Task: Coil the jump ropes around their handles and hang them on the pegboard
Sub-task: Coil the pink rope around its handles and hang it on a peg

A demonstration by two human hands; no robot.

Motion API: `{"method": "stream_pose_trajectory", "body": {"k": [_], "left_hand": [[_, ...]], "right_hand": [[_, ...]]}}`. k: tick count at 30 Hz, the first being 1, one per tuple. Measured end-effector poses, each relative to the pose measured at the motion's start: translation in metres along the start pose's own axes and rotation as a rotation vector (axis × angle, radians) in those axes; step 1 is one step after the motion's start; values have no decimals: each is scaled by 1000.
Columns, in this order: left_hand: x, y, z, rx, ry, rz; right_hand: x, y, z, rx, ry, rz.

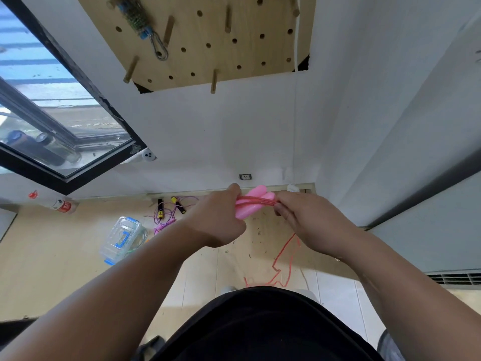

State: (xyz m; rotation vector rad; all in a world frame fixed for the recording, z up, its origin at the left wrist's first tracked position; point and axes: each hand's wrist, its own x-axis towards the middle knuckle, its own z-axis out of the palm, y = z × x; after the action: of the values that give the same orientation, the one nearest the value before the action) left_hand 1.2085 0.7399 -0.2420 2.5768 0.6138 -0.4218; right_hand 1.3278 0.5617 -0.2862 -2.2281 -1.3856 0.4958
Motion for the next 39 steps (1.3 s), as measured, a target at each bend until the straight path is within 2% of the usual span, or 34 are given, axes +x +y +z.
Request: {"method": "stream_pose_trajectory", "body": {"k": [4, 8, 12, 18, 22, 26, 29, 33, 39], "left_hand": [[-2, 4, -3, -100, -54, 29], [-4, 5, -6, -123, -97, 40], [-5, 1, -18, -229, -149, 41], [-17, 6, -31, -241, -323, 152], [-22, 9, -27, -32, -426, 180], [-24, 13, -23, 200, -412, 181], [-23, 16, -24, 283, -408, 201], [-24, 16, -17, 436, -401, 229], [-21, 5, -14, 528, -362, 179]], "right_hand": [[-3, 9, -2, 160, -11, -27], [-3, 13, -3, 177, -21, -73], [-4, 19, -2, 98, -49, -95], [6, 13, -8, -72, -103, -283], [21, 17, -21, -295, -115, -405], [36, 16, -36, -504, -116, -520], [48, 7, -40, -614, -80, -587], [55, -9, -38, -650, -200, -600], [54, -13, -35, -623, -116, -612]]}}
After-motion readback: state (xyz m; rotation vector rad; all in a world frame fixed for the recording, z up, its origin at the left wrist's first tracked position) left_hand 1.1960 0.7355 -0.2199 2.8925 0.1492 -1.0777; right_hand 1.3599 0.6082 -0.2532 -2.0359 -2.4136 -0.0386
